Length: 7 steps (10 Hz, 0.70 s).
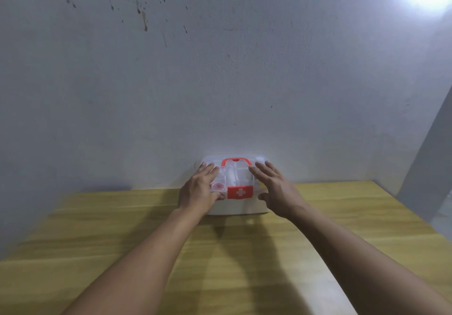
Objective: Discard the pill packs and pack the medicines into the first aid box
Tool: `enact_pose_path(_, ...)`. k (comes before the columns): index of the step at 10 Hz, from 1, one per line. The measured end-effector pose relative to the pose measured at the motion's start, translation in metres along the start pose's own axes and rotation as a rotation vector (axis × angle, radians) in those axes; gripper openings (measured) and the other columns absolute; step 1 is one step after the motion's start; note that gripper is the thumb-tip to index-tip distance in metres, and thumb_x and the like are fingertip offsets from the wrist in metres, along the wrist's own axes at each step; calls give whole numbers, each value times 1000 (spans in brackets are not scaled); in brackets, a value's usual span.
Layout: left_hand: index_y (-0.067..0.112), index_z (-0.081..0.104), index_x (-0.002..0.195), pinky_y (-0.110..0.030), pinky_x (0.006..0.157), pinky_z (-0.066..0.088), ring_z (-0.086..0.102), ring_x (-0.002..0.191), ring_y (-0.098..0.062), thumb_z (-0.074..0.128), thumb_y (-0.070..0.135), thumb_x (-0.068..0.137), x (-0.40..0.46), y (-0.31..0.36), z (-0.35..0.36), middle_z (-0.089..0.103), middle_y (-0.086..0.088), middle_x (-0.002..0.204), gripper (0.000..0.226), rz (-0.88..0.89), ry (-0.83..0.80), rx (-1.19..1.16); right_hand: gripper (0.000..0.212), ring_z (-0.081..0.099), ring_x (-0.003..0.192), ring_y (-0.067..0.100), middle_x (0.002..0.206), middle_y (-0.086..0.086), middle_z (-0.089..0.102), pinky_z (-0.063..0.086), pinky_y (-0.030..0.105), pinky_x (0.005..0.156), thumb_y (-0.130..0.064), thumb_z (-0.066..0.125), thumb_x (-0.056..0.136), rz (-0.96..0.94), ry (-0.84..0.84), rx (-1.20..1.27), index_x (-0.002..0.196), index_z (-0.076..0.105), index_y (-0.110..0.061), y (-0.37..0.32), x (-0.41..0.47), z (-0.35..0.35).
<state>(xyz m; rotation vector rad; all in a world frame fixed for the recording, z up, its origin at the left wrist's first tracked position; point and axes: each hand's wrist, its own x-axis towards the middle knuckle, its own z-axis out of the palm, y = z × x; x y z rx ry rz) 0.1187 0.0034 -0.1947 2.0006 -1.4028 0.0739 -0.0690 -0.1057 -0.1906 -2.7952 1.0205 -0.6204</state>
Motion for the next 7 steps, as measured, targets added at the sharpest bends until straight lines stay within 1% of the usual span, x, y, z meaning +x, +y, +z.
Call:
enact_pose_path(1, 19, 42, 143, -32, 114, 28, 20, 147, -11, 82, 21, 72, 5, 0, 1, 36, 4, 154, 82, 7, -9, 3, 82, 0, 149, 15, 161, -5, 13, 23, 35, 116, -11, 66, 89, 10, -1, -2, 152, 17, -29, 1, 4, 2)
enact_pose_path(2, 18, 39, 144, -40, 117, 23, 17, 148, -14, 79, 22, 74, 7, 1, 3, 33, 3, 155, 81, 3, -13, 46, 82, -1, 149, 15, 162, -5, 11, 23, 37, 116, -13, 65, 90, 12, -1, -10, 152, 15, -30, 1, 7, 3)
enact_pose_path(3, 21, 32, 148, -49, 120, 9, 9, 149, -16, 74, 29, 80, 6, 0, 3, 24, 6, 159, 80, 3, -38, 136, 84, -5, 149, 20, 162, -4, 3, 24, 44, 117, -16, 63, 91, 2, -46, -64, 153, 8, -31, 1, 6, 1)
enact_pose_path(4, 25, 9, 153, -52, 120, -1, -6, 150, -17, 70, 36, 82, 4, 1, -2, -1, 5, 163, 93, 2, -145, 272, 95, -11, 148, 25, 162, -1, -13, 20, 50, 118, -15, 64, 90, 4, -88, -114, 152, -6, -32, 2, 0, -1)
enact_pose_path(5, 29, -15, 150, -52, 117, -9, -21, 146, -20, 70, 43, 79, -11, 0, -11, -26, 2, 158, 112, -13, -218, 287, 96, -10, 149, 24, 161, -1, -17, 19, 48, 119, -19, 64, 89, 43, -73, -25, 152, -8, -29, 2, -16, -5)
enact_pose_path(6, 30, -11, 151, -50, 119, -6, -17, 148, -20, 69, 46, 78, -33, 2, -22, -22, -1, 159, 110, -21, -206, 182, 94, 2, 149, 17, 162, -3, -7, 18, 32, 118, -25, 65, 89, 73, -21, 110, 153, -4, -28, 5, -44, -10)
enact_pose_path(7, 29, 8, 153, -44, 122, 5, -1, 149, -14, 70, 44, 78, -74, 0, -37, -2, 4, 162, 98, -18, -189, 47, 89, 19, 146, 13, 159, -9, 15, 21, 23, 112, -30, 67, 88, 149, 3, 219, 153, 7, -29, 11, -92, -21)
